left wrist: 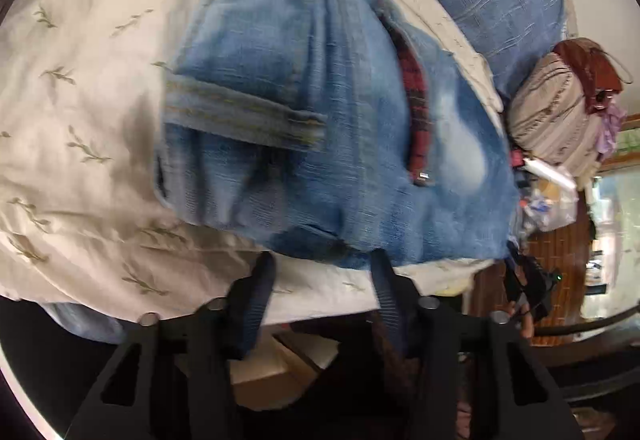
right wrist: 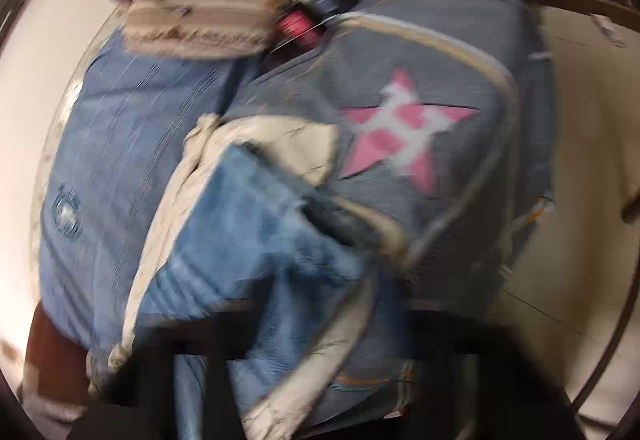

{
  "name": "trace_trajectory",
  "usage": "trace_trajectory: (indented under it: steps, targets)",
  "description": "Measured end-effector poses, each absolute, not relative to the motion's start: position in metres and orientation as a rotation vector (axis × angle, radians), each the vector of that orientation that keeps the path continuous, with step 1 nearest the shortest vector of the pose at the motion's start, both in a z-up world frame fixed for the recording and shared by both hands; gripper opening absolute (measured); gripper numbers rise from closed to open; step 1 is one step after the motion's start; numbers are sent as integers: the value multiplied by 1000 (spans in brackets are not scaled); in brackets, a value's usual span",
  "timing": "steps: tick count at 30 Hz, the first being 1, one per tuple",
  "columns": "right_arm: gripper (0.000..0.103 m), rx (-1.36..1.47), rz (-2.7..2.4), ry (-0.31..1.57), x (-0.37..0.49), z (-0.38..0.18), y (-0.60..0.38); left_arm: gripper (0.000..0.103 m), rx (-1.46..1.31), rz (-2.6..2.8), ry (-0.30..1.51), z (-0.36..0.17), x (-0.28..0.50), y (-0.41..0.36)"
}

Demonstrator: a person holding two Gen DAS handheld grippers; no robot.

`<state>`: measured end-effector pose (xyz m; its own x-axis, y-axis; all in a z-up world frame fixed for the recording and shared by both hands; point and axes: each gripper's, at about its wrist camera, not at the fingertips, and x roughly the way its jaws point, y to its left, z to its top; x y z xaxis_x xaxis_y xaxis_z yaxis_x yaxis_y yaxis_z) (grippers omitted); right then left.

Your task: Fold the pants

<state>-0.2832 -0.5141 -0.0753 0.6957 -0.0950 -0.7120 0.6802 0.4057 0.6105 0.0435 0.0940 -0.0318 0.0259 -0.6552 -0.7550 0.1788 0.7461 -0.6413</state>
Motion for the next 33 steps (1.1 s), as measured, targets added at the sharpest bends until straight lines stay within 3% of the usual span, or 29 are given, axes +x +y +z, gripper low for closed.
trace_trajectory:
  steps: [2,4,7,9,14,18,25,30,33]
  targets:
    - [17,938,-508,539,-281,-45,-509,44,-357,-639,1355,-23,43,86]
    - [17,863,-524,544,-271,-37,-509,46,-335,-611,1366,-30,49,84]
    - [18,936,-534,691,-253,-71,-524,46,-375,-584,1460,-47,60,80]
    - [21,990,-531,674,-258,-76,-524,43,-344,-635,1449,-32,58,81]
    - [51,1063,-497,545,-297,-54,-512,46,-125,-868,1251,37,23,75]
    - [53,1178,-407,537,-310,-70,-499,55,-27,-919,1149,73,15,59]
    - [53,1272,-358,564,-292,-98,-496,55,139,-979,1141,99,35,-36]
    - [53,1269,-360,500,-286,-101,-506,56,332,-1021,1107,110,54,-163]
    - [53,1130,-397,442,-293,-79,-502,56,416,-1057,1102,108,62,-237]
